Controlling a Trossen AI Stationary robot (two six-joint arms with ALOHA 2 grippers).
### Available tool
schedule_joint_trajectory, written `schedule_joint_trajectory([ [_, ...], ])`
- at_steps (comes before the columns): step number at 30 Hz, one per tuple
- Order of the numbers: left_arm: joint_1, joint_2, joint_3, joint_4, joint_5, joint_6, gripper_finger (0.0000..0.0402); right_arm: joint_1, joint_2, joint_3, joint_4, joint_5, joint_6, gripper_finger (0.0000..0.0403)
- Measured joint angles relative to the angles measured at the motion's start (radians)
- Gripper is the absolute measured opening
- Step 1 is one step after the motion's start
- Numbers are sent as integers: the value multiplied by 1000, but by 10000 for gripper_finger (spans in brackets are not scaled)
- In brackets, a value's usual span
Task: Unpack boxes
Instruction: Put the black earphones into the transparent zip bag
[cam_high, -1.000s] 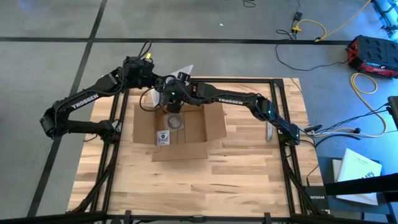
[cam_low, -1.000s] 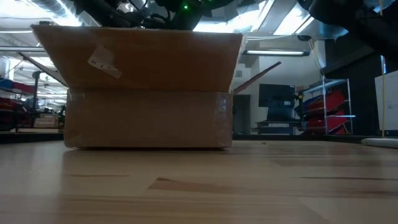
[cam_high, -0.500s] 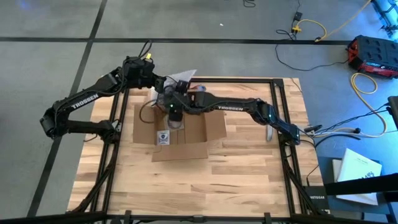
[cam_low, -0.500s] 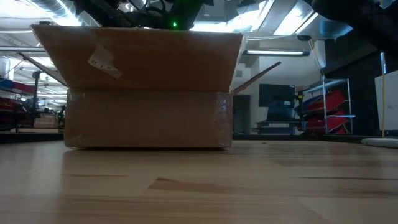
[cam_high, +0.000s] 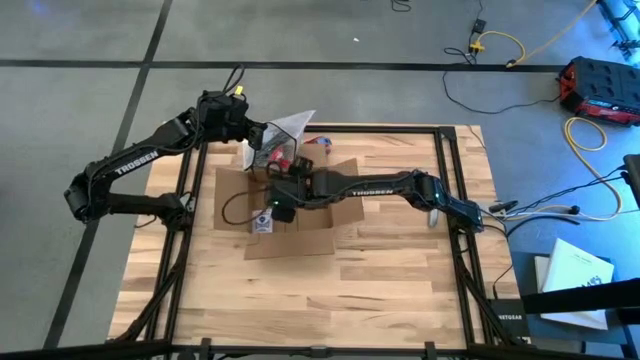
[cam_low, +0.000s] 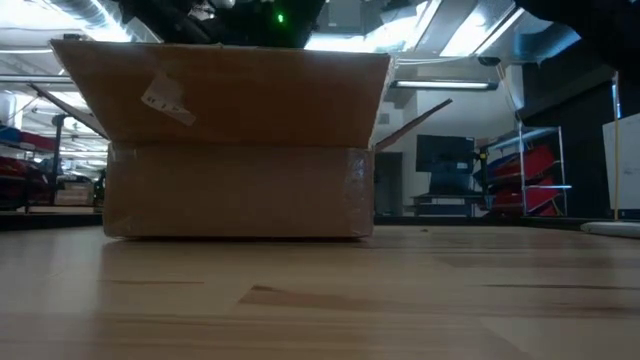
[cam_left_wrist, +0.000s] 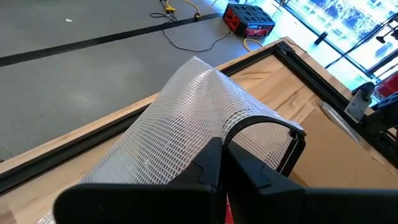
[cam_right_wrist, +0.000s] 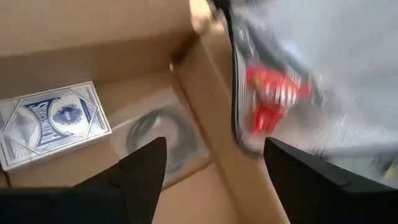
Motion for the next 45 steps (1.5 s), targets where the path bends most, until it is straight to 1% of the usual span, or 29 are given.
schedule_joint_trajectory([
  [3, 0, 0, 0, 0, 0, 0, 0, -15, 3, -39, -11, -48, 124, 265],
  [7, 0, 0, 0, 1, -1, 16, 0, -29, 2, -78, 46, -128, 221, 277],
  [17, 0, 0, 0, -18, -1, 18, 0, -35, 3, -79, 41, -225, 228, 282],
  [25, -2, 0, 0, -27, -1, -7, 0, -42, 3, -79, 30, -269, 226, 282],
  [29, -2, 0, 0, -48, 0, 16, 0, -48, 3, -79, 29, -318, 296, 282],
  [32, -1, 0, 0, -54, -1, 13, 0, -46, 3, -79, 30, -339, 317, 282],
  [41, -1, 0, 0, -62, 4, -56, 0, -46, 3, -79, 57, -335, 463, 281],
  [45, -1, 0, 0, -63, 8, -41, 0, -46, 3, -79, 53, -288, 475, 271],
])
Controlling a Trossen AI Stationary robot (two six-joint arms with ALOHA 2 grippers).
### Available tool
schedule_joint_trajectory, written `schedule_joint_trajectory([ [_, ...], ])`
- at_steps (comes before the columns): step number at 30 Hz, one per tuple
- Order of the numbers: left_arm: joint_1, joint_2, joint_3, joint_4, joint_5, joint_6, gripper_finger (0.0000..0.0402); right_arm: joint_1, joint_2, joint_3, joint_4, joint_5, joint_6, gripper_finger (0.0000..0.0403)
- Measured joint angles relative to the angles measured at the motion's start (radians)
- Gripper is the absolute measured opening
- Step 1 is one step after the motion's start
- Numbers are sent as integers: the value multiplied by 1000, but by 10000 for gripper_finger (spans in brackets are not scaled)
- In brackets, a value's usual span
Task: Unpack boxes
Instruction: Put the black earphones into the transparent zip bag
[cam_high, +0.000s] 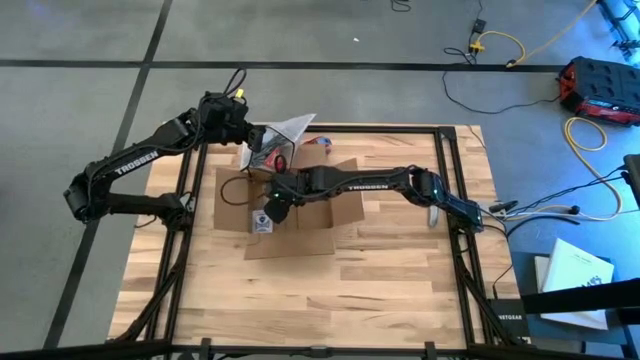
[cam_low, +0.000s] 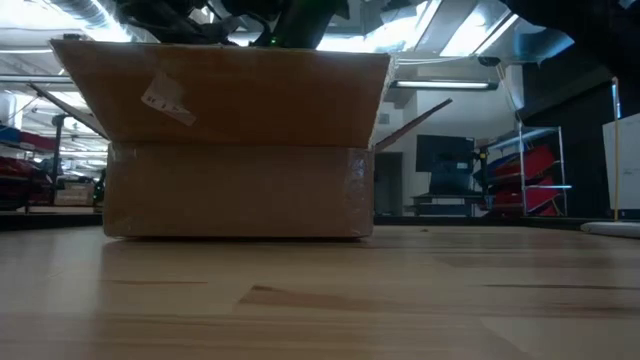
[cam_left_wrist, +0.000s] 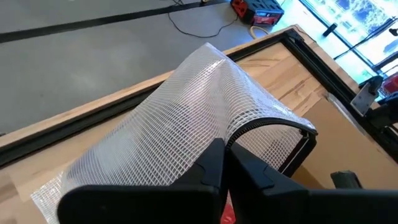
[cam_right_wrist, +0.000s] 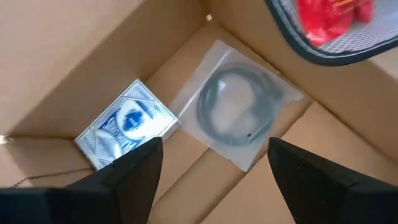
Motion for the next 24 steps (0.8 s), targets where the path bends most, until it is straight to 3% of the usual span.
schedule_joint_trajectory([
  [7, 0, 0, 0, 10, 0, 34, 0, -9, 0, 0, -2, 27, 90, 260],
  [24, 0, -21, 0, 20, 1, 83, 0, -21, 115, 0, 18, -2, 26, 259],
])
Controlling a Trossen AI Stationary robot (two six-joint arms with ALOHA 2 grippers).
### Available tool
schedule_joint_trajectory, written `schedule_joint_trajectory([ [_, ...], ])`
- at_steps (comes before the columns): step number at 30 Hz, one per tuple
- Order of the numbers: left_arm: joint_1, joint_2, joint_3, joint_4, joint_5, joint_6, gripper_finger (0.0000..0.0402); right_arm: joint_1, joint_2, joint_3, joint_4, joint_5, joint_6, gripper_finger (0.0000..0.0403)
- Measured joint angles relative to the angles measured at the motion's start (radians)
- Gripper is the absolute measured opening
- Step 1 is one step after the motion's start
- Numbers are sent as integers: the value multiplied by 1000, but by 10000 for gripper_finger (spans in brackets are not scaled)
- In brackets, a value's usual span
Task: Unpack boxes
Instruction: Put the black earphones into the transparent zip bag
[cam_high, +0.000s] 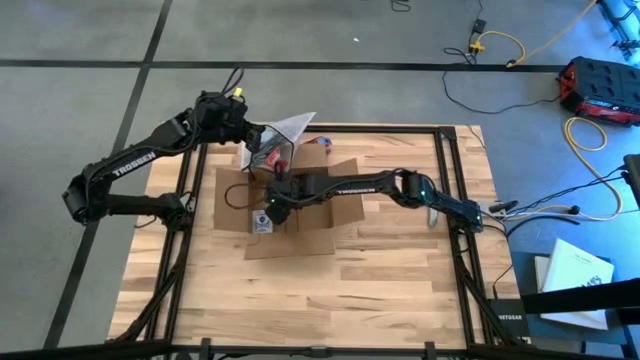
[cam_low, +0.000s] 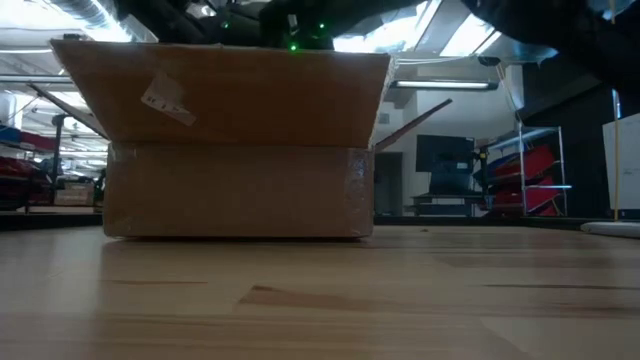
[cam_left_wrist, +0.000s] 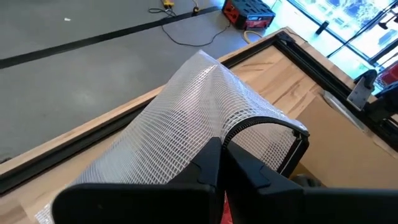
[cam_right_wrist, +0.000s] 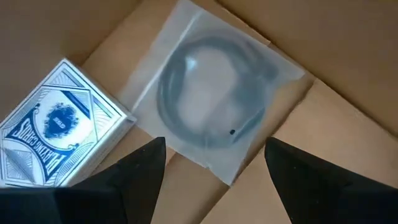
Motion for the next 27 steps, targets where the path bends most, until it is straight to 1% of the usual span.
schedule_joint_trajectory([
  [8, -2, -8, 0, -2, 1, -2, 0, -21, 58, 0, 51, 44, -6, 259],
  [13, -2, -10, 0, -5, 1, -16, 0, -31, 83, 0, 101, 25, -3, 259],
  [17, -2, -13, 0, -9, 1, -19, 0, -39, 99, 4, 105, -12, 7, 259],
  [20, -2, -13, 0, -8, 1, -19, 0, -39, 109, 6, 105, -20, 9, 259],
  [23, -2, -13, 0, -7, 1, -20, 0, -39, 110, 6, 105, -18, 9, 243],
  [27, -2, -13, 0, -8, 1, -20, 0, -39, 111, 9, 102, -19, 12, 194],
])
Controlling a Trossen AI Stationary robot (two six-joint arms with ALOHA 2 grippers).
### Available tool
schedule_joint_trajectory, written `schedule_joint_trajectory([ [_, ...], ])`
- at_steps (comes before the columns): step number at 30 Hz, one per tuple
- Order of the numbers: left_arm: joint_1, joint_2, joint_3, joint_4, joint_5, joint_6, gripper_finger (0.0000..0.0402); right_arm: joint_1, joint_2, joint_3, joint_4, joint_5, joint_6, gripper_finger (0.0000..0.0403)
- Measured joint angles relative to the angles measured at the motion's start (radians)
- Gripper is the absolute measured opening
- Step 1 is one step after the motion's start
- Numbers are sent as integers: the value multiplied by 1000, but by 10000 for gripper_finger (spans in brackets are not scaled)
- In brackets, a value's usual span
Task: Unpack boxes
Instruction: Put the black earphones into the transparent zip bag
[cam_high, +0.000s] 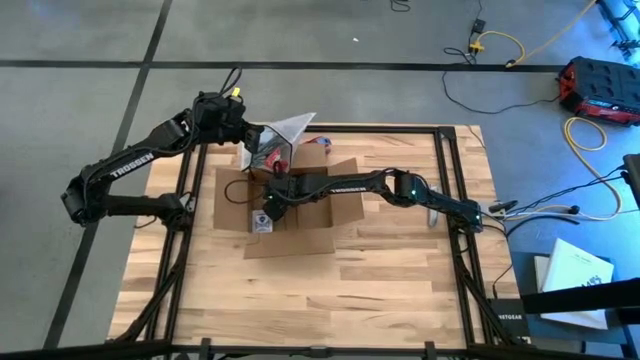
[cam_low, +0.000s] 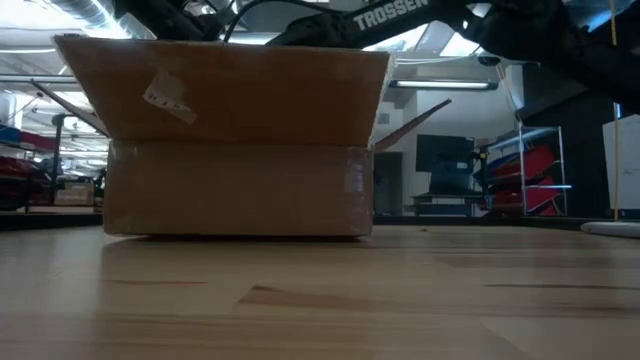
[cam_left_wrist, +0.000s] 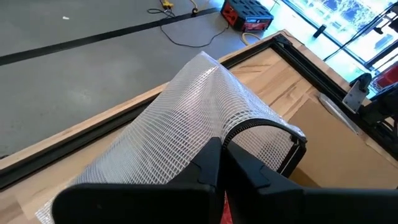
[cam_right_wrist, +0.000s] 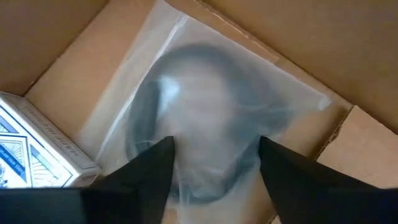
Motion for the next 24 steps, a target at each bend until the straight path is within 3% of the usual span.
schedule_joint_trajectory([
  [12, 0, 0, 0, 1, 0, 8, 0, 1, -18, 7, -43, -4, -16, 15],
  [19, 1, 0, 0, -7, 0, 3, 0, 20, -19, 141, -187, -57, -59, 9],
  [24, 2, 0, 0, 15, -2, 23, 0, 53, -83, 137, -185, -65, -81, 2],
])
